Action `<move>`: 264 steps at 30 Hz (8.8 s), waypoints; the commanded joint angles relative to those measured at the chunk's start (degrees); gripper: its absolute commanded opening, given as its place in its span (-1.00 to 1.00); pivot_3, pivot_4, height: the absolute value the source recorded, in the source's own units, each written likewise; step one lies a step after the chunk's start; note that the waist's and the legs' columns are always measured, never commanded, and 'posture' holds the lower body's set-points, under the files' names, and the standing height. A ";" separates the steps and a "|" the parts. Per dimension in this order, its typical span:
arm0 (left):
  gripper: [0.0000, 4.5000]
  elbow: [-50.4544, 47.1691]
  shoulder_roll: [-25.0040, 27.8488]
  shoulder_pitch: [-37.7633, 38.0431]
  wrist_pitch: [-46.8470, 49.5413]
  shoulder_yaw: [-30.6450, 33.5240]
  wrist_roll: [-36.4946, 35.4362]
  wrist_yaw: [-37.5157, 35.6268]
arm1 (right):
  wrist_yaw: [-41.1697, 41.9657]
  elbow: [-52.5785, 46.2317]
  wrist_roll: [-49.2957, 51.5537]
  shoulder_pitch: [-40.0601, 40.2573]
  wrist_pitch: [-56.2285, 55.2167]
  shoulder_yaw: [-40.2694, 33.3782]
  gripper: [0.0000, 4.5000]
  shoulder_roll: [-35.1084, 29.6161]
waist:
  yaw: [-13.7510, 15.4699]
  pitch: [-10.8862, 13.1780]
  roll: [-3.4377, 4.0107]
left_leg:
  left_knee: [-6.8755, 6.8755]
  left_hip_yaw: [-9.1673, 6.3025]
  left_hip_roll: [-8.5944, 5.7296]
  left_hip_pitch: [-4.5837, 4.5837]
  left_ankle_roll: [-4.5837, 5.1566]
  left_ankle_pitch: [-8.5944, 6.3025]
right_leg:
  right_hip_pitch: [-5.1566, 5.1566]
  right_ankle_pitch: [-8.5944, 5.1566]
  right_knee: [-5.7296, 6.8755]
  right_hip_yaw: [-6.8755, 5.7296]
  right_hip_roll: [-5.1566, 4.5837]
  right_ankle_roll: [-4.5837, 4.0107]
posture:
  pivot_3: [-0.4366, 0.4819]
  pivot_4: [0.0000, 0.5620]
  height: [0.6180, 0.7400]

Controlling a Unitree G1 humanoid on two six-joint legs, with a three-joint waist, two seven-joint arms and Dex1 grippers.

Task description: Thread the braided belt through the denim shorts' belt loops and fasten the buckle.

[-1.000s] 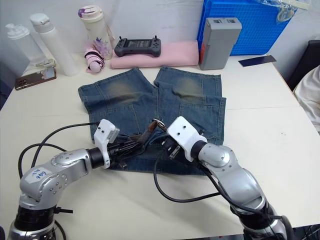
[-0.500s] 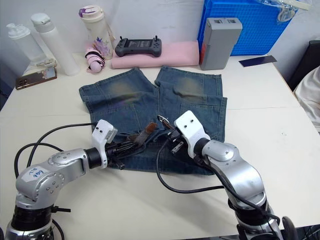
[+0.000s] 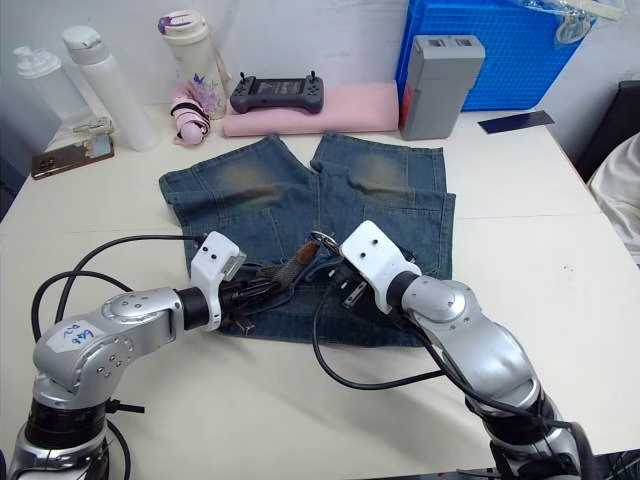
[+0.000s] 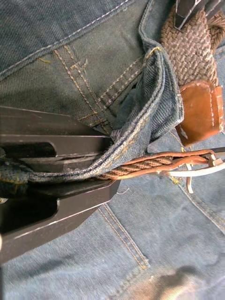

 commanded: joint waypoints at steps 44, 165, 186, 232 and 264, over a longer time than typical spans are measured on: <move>-1.00 4.97 -7.60 -7.46 -6.77 -8.85 8.06 -2.18 | 27.41 -3.10 25.04 -8.57 4.82 -21.94 0.97 -14.45 | 1.36 0.00 -0.01 | 0.09 -0.05 0.01 -0.11 0.01 0.00 | 0.03 0.01 -0.06 -0.07 -0.02 0.02 | -0.05 -0.47 1.00; 0.98 27.16 -6.87 -17.34 -41.61 -3.20 13.76 -30.52 | 14.69 7.66 -8.94 -3.91 -29.11 -6.46 -1.00 -10.18 | -0.41 -0.02 -0.04 | 0.92 0.67 0.06 -0.92 0.08 -0.02 | -0.99 0.03 0.90 -0.91 -0.27 -0.03 | -0.05 -0.47 1.00; -1.00 24.98 -11.66 -14.92 -38.58 -5.21 14.54 -24.65 | 13.79 5.76 -8.51 -3.87 -27.60 -7.55 -0.80 -8.72 | -0.25 -0.02 -0.04 | 0.93 0.66 0.06 -0.92 0.08 -0.02 | -0.99 0.03 0.90 -0.91 -0.28 -0.04 | -0.05 -0.47 1.00; -1.00 1.09 -12.24 18.44 -28.03 10.42 -6.22 -8.15 | 3.55 7.89 5.89 4.05 -2.77 6.87 -0.99 1.75 | -0.11 -0.43 -0.19 | 0.68 0.56 0.09 -0.22 0.09 -0.03 | -0.63 0.04 0.79 -0.22 -0.19 -0.09 | -0.05 -0.47 1.00; -1.00 2.23 -11.99 22.92 -32.73 8.20 -3.58 -7.89 | 4.27 7.43 11.98 5.58 -5.13 0.99 -0.99 3.34 | -0.25 -0.43 -0.19 | 0.38 0.69 0.09 -0.22 0.09 -0.04 | -0.81 0.04 0.74 -0.08 -0.17 -0.09 | -0.05 -0.47 1.00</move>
